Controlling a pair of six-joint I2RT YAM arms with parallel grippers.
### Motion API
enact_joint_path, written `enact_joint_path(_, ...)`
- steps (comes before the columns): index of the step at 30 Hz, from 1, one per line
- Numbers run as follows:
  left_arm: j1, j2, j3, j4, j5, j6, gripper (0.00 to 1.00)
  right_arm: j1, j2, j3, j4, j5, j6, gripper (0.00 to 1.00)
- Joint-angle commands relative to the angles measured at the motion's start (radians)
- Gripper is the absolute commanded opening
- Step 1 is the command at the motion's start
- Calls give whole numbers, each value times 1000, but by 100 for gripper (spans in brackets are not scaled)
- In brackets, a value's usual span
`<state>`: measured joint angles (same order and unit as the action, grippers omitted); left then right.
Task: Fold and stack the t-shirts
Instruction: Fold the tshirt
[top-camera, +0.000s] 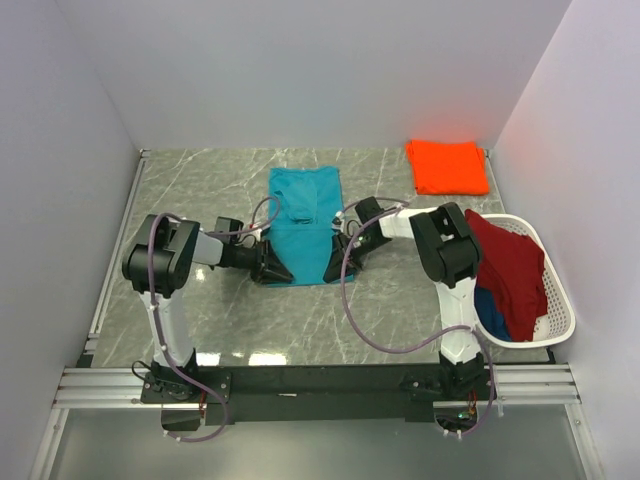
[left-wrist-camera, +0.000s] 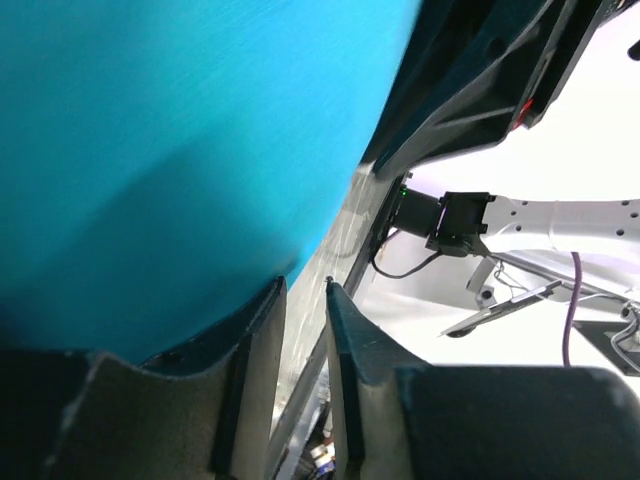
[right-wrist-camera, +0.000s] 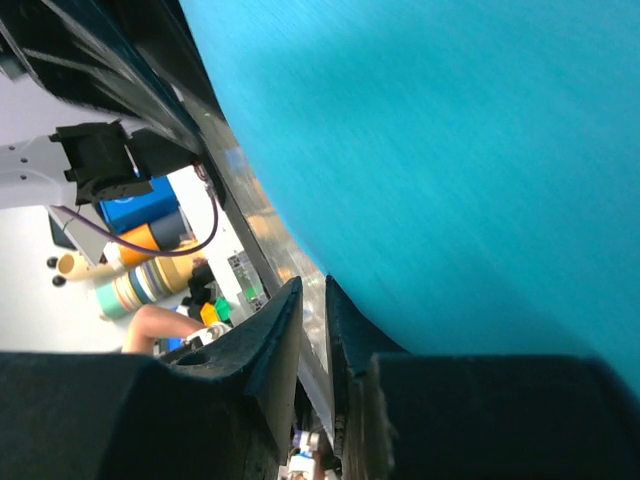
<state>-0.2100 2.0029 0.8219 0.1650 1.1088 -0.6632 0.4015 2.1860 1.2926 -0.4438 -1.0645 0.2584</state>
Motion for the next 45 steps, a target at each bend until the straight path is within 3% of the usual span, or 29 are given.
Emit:
enact_joint_path(1,38,-35,-9,-197,-87,149,32,-39,-32,-33,-88,169,-68,24)
enact_joint_path(14,121,-101,-12,-370,-118,299,31,-107,-130,-79,-211,202,-183,29)
enact_joint_path(21,141,-340,60,-608,-136,534,38,-147,-301,11,-413,241,-327,32)
enact_joint_path(24,146,-439,104,-702,-168,739,41,-155,-350,69,-472,277,-398,35)
enact_joint_path(26,149,-493,99,-685,-199,770,43,-147,-391,85,-472,300,-430,39)
enact_joint_path(29,143,-605,47,-602,-211,864,45,-107,-445,67,-420,423,-527,47)
enact_joint_path(32,126,-714,-3,-558,-285,1063,50,-61,-521,-13,-322,605,-685,51)
enact_joint_path(36,118,-887,-142,-506,-325,1508,55,-18,-656,-157,-144,710,-913,57)
enact_joint_path(39,72,-982,-275,-431,-336,1742,56,31,-756,-286,-25,744,-1115,57)
enact_joint_path(42,-37,-1032,-375,-352,-386,1827,55,79,-839,-395,61,726,-1266,57)
enact_joint_path(45,-133,-1026,-435,-231,-426,1805,53,147,-862,-461,141,724,-1298,56)
